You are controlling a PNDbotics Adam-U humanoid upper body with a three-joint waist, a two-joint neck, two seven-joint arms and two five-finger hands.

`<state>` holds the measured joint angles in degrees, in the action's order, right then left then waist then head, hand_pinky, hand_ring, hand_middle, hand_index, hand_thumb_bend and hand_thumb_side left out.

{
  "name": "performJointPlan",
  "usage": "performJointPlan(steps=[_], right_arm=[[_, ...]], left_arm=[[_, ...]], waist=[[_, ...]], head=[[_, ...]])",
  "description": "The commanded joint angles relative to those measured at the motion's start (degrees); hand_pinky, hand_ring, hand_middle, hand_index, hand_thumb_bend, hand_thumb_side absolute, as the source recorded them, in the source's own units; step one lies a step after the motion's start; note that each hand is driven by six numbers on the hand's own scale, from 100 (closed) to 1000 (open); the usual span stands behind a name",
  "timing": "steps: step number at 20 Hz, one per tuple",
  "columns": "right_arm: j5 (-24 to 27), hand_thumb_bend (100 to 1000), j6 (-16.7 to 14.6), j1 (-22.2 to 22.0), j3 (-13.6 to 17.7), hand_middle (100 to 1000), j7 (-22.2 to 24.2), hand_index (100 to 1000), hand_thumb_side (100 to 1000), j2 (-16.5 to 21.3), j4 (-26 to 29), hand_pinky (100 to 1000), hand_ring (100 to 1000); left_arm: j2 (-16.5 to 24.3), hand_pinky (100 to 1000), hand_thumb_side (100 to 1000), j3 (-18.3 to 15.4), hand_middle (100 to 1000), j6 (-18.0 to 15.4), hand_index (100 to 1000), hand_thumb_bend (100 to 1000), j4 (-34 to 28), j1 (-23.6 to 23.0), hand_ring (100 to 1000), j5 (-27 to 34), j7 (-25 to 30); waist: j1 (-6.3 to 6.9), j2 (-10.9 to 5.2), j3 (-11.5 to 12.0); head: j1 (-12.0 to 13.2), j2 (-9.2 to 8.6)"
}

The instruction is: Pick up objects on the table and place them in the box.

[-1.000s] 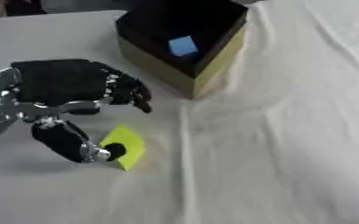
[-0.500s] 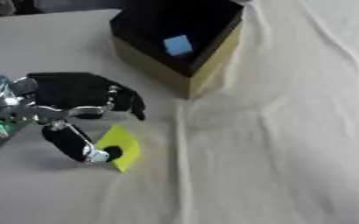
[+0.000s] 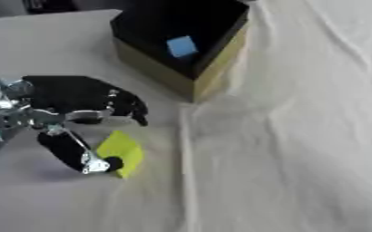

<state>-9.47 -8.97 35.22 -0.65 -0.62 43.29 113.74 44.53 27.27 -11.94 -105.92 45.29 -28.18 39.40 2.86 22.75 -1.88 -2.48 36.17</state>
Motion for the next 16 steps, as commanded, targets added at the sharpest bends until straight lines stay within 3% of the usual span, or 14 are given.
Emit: performJointPlan(steps=[1, 3, 16], right_arm=[[0.1, 100, 0.3, 0.3, 1.0, 738, 0.0, 796, 643, 0.9, 0.8, 835, 863], [0.1, 100, 0.3, 0.3, 0.9, 737, 0.1, 795, 646, 0.8, 0.8, 835, 863], [0.4, 100, 0.4, 0.2, 0.9, 736, 0.4, 794, 654, 0.1, 0.8, 835, 863]], left_arm=[[2.5, 804, 476, -2.3, 853, 0.8, 878, 356, -2.8, 0.0, 863, 0.9, -0.1], [2.8, 806, 456, -2.1, 853, 0.8, 880, 405, -3.1, -0.3, 863, 0.7, 1.2], [1.0, 804, 433, 0.7, 850, -1.9, 880, 469, 3.4, -0.2, 862, -3.7, 3.1]], waist=[[-0.06, -1.10, 0.1], [-0.02, -1.10, 0.1], [-0.29, -0.95, -0.1]], head=[[-0.4, -0.60], [-0.4, -0.66], [-0.3, -0.80]])
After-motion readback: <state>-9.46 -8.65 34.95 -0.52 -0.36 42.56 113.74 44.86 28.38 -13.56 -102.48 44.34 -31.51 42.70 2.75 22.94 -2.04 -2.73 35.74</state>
